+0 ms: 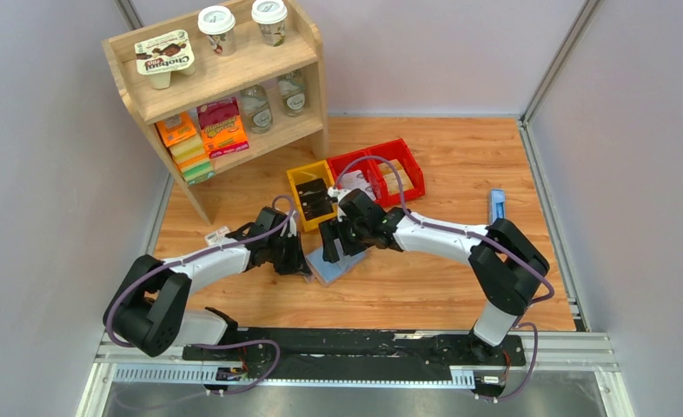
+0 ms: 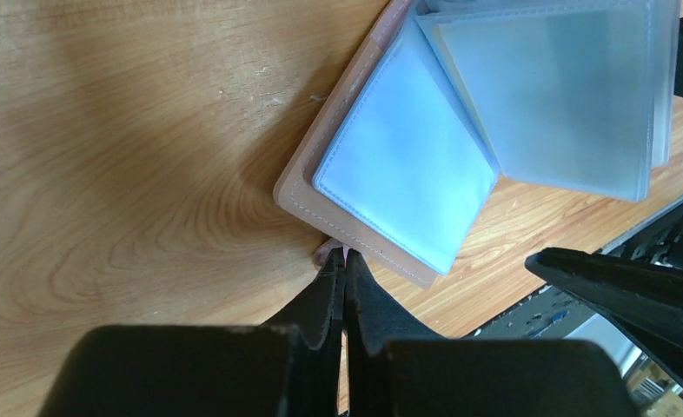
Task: Take the credit cards out of the card holder
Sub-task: Remove the credit card from the card holder.
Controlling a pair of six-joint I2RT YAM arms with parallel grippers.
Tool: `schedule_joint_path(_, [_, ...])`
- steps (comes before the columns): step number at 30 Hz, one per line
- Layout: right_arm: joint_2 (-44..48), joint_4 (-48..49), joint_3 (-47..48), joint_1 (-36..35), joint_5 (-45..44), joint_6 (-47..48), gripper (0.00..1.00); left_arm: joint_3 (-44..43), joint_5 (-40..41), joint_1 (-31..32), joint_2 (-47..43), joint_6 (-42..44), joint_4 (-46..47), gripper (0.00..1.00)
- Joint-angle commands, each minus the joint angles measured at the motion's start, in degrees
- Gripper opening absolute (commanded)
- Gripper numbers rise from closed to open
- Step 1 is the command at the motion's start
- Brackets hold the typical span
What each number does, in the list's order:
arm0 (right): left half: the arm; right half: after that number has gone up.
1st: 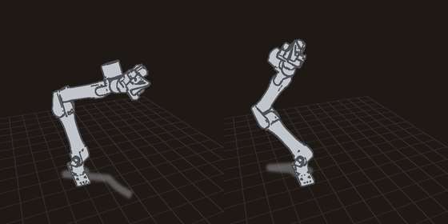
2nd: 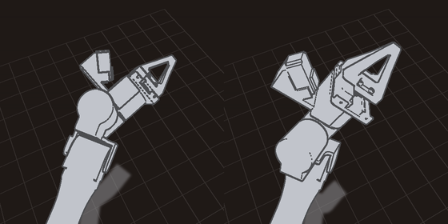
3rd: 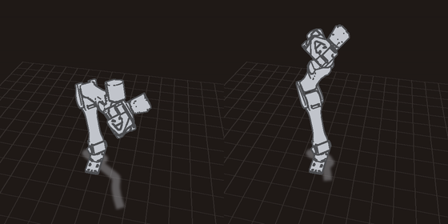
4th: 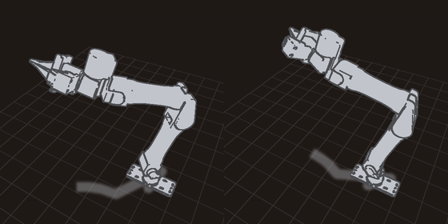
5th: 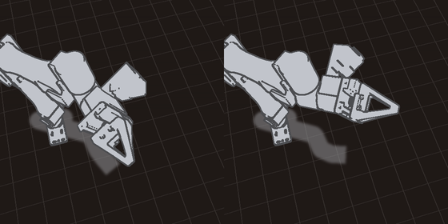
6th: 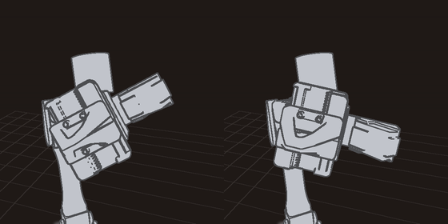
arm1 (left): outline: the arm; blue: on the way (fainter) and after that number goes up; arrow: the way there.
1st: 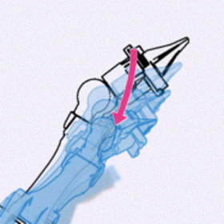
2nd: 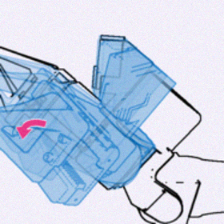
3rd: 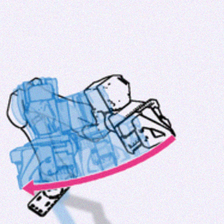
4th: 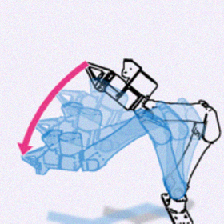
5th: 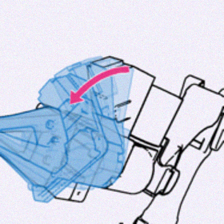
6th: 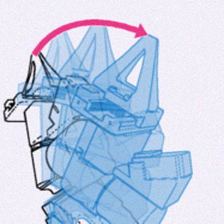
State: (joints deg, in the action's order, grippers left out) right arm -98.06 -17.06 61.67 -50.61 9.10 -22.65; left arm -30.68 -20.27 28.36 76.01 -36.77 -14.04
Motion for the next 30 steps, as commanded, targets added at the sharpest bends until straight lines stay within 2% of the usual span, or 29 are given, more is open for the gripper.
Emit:
schedule_joint_path(1, [2.0,-0.5,3.3,-0.3,0.0,0.4,0.84,0.6,0.6,0.2,1.0,0.4,1.7,0.02])
schedule_joint_path(6, [2.6,-1.5,3.7,-0.3,-2.3,0.6,0.84,0.6,0.5,0.3,1.2,0.3,2.0,0.02])
schedule_joint_path(8, [2.7,-3.2,4.2,-0.3,-6.7,0.2,0.84,0.6,0.5,0.2,1.2,0.3,1.9,0.02])
schedule_joint_path(11, [2.3,-8.1,5.8,-0.3,-18.6,-1.6,0.86,0.5,0.4,0.3,1.0,0.4,1.8,0.02])
schedule_joint_path(14, [2.3,-9.5,6.3,-0.3,-22.4,-1.3,0.88,0.6,0.4,0.2,0.9,0.4,1.7,0.02])
schedule_joint_path(17, [3.0,-7.9,6.1,-0.3,-20.5,0.6,0.89,0.6,0.4,0.3,0.7,0.5,1.8,0.02])
schedule_joint_path(24, [0.7,-2.5,5.6,-0.4,-10.6,4.3,0.84,0.7,0.5,0.3,0.6,0.5,1.7,0.01])
schedule_joint_path(30, [-3.5,-2.7,7.0,-0.3,-10.0,6.0,0.82,0.8,0.6,0.3,0.4,0.6,1.5,0.01])
